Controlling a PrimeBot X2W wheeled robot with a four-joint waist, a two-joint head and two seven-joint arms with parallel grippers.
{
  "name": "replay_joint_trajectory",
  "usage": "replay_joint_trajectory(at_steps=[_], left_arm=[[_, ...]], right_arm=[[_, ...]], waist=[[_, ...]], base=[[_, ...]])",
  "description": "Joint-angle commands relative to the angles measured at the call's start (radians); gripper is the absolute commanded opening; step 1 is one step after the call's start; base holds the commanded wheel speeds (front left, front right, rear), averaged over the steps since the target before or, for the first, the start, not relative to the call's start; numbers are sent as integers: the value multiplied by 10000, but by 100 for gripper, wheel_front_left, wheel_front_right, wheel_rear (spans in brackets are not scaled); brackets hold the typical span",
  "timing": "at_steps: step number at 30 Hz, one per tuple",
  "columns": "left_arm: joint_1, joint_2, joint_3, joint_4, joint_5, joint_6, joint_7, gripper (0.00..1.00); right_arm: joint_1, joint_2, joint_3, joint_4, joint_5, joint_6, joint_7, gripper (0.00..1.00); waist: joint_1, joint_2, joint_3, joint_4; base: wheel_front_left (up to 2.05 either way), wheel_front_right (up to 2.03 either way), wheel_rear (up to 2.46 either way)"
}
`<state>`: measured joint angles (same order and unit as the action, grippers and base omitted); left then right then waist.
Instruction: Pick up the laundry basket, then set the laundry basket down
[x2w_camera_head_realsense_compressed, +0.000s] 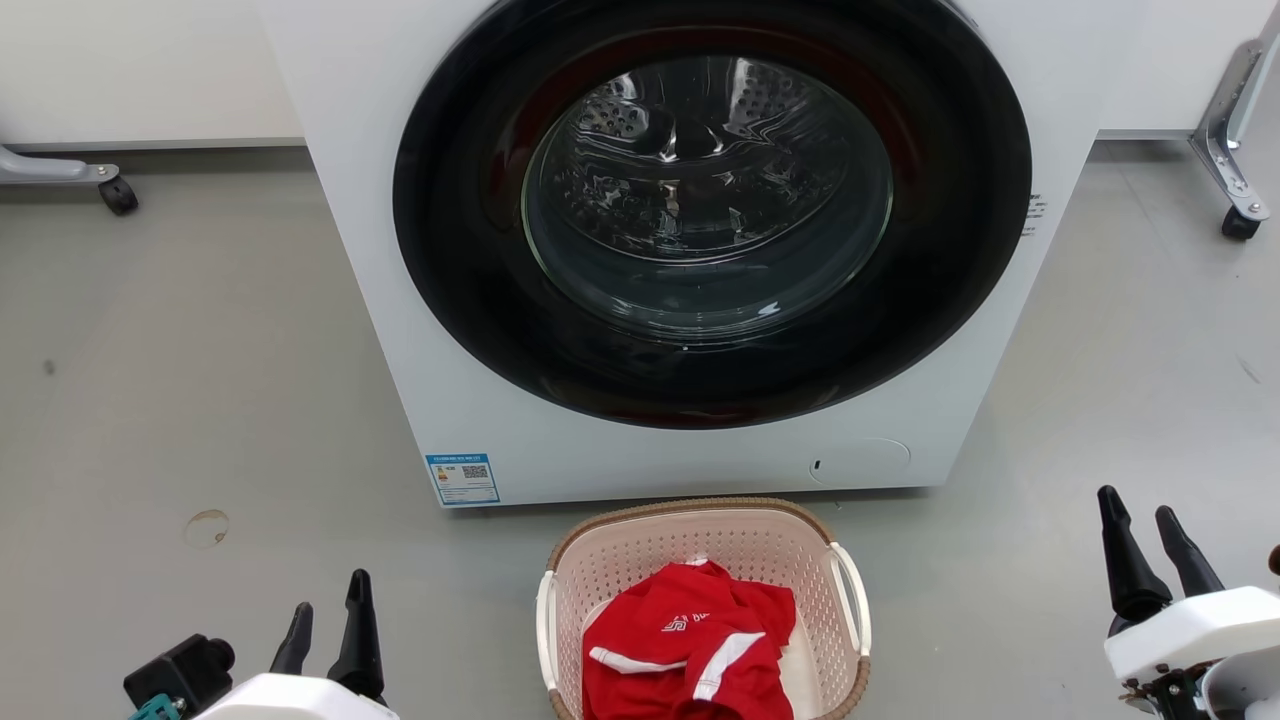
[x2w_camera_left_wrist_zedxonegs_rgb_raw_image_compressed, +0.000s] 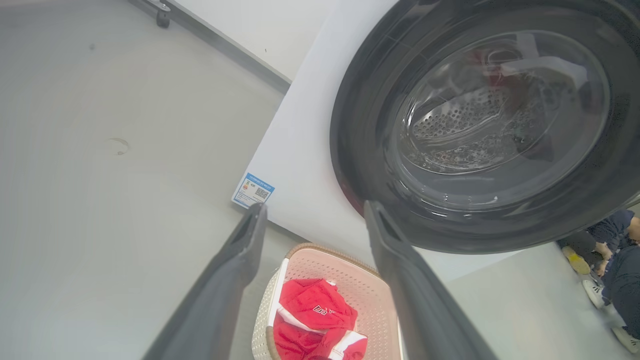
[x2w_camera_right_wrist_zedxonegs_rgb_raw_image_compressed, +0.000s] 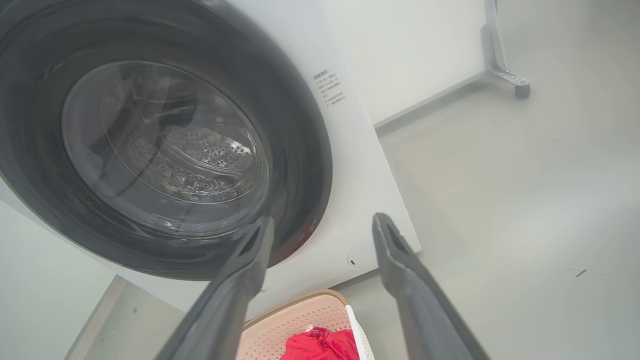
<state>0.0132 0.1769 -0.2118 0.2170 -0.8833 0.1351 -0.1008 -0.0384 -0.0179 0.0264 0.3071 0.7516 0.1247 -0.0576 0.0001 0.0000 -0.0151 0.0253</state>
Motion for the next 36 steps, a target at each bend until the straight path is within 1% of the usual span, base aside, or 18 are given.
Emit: replay_joint_trajectory(at_steps=[1, 6, 10, 19, 36], left_arm=[[-494, 208, 151, -307, 278, 100, -53, 100], [-542, 530, -255, -507, 1176, 453, -21, 100], [-520, 664, -453, -684, 1594, 629, -32, 100], [-469, 935, -857, -1061, 2371, 909, -73, 100], [-496, 1630, -1696, -1647, 3688, 1387, 642, 100]], right_arm=[[-533, -209, 158, -317, -281, 40, -184, 100], [-549, -219, 219, -348, -1340, 43, -266, 100], [-538, -220, 255, -348, -1851, 45, -327, 100], [-571, -236, 392, -402, -2774, 49, -478, 100], [-621, -301, 619, -475, -4485, 57, -616, 100]], waist=[[-1, 0, 1, 2], [-1, 0, 0, 26], [-1, 0, -18, 53], [-1, 0, -71, 75], [-1, 0, -121, 116]], base=[[0, 0, 0], [0, 0, 0], [0, 0, 0], [0, 0, 0], [0, 0, 0]])
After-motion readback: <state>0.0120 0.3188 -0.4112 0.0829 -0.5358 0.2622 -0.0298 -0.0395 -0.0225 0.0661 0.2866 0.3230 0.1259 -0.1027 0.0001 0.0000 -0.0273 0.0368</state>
